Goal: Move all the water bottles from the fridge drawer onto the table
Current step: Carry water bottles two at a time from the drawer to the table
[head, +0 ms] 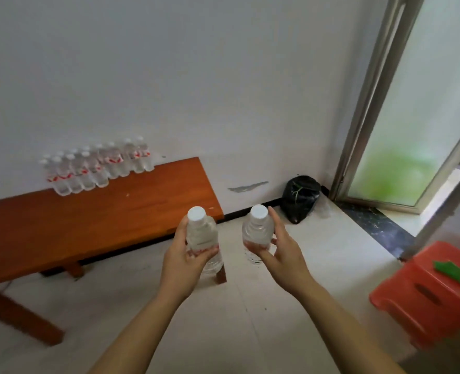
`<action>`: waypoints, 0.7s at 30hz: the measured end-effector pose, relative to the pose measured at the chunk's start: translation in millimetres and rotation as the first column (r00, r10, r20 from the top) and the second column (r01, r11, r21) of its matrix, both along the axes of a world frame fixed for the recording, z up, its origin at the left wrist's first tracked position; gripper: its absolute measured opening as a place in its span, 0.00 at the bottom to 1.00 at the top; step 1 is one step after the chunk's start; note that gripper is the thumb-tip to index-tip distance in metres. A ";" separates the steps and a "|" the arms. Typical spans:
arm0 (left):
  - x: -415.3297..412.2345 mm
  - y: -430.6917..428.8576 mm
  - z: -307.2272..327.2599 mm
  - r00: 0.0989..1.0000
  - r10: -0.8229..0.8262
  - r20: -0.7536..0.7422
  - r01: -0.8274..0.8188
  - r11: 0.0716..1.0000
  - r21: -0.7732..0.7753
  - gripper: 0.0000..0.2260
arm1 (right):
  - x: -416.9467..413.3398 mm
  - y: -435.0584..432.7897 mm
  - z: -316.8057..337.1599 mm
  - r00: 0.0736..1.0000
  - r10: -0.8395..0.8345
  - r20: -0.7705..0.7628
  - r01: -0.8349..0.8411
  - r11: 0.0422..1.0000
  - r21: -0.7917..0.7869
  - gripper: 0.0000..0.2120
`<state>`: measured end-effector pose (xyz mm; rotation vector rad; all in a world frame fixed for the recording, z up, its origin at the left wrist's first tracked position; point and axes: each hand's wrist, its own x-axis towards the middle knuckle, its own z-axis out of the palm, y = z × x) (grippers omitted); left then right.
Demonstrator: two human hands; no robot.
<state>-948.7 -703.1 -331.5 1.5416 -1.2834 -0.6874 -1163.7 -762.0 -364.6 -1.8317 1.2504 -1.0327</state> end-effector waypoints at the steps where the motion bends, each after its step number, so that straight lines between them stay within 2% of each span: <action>1: 24.9 -2.9 -0.7 1.000 0.022 -0.001 -0.022 1.000 0.000 0.39 | 26.7 -8.9 -1.0 1.000 0.023 0.007 -0.023 1.000 0.013 0.42; 5: 104.5 -18.7 -3.2 0.993 0.121 0.000 -0.121 0.992 0.017 0.40 | 112.7 -38.4 -3.0 0.996 0.089 0.006 -0.089 0.995 0.044 0.43; 12: 192.5 -68.6 -11.0 0.977 0.213 0.005 -0.213 0.977 0.001 0.38 | 213.7 -102.2 -10.0 0.981 0.194 0.014 -0.195 0.977 0.090 0.43; 21: 289.7 -198.7 -28.7 0.958 0.283 0.045 -0.283 0.959 -0.012 0.38 | 320.9 -246.8 -17.1 0.954 0.298 0.028 -0.299 0.953 0.053 0.43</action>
